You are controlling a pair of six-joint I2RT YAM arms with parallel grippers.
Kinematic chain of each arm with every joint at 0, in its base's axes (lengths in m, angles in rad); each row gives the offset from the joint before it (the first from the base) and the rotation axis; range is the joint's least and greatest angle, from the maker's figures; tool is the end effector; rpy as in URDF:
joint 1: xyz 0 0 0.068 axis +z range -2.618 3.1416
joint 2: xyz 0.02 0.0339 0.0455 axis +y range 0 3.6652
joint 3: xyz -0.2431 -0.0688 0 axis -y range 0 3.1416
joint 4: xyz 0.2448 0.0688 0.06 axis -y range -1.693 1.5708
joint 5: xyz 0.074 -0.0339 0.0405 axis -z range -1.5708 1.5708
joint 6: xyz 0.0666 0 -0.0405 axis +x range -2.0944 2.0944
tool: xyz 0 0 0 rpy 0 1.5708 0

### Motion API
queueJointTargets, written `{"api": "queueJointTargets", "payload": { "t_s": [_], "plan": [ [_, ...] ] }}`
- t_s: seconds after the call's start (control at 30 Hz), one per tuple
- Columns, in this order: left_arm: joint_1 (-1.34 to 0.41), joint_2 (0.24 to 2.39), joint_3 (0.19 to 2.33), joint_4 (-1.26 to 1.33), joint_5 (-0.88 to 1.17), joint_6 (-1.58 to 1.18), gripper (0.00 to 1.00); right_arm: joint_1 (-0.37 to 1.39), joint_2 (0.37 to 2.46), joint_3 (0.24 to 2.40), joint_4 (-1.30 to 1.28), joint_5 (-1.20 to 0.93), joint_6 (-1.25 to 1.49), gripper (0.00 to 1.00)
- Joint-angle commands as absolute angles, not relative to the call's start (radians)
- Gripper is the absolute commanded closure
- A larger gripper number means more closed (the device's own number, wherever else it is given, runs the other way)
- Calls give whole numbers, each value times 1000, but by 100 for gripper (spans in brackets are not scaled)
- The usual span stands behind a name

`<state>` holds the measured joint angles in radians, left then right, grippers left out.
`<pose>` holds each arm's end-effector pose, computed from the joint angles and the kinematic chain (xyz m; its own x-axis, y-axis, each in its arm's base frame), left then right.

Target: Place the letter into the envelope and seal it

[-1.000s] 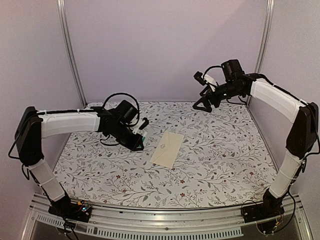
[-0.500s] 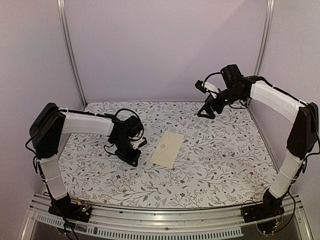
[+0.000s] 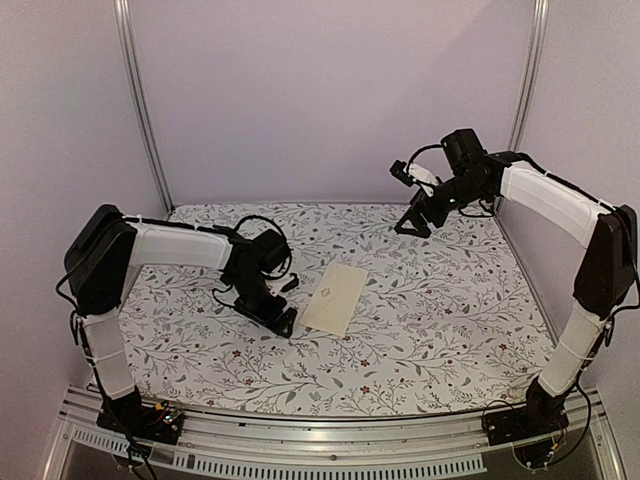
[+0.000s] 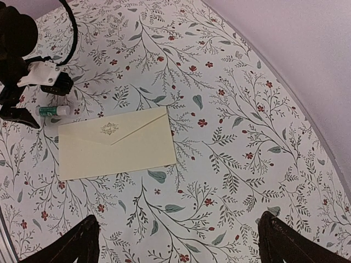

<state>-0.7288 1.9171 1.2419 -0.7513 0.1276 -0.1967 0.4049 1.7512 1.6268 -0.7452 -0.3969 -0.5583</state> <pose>0.2564 -0.2402 0.0974 -0.8558 0.5041 -0.1164 0.5169 0.8425 -0.1516 0.3587 0.1818 0.2783 -0.2818 -0.6523 -0.7036 -0.8746 0.4762 -0.0912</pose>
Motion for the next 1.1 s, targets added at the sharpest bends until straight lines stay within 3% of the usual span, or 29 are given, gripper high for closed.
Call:
{"api": "queueJointTargets", "payload": {
  "t_s": [0.0,0.5,0.7,0.77,0.9,1.07],
  "plan": [
    [-727,1937,1223,-742,127,-198,0,405,1724,1621,-749,-390,-561,1],
    [-725,1869,1244,-701,121,-173,0,399,1705,1607,-730,-373,-538,1],
    [-668,1716,1308,-614,56,-178,0,271,1703,1750,-706,-457,-388,1],
    [-648,1662,1330,-566,8,-169,0,214,1709,1783,-681,-506,-331,1],
    [-631,1585,1398,-480,-175,-132,0,196,1687,1787,-567,-325,-170,1],
    [-614,1522,1378,-276,-279,-48,0,196,1657,1772,-526,-288,-146,1]
  ]
}}
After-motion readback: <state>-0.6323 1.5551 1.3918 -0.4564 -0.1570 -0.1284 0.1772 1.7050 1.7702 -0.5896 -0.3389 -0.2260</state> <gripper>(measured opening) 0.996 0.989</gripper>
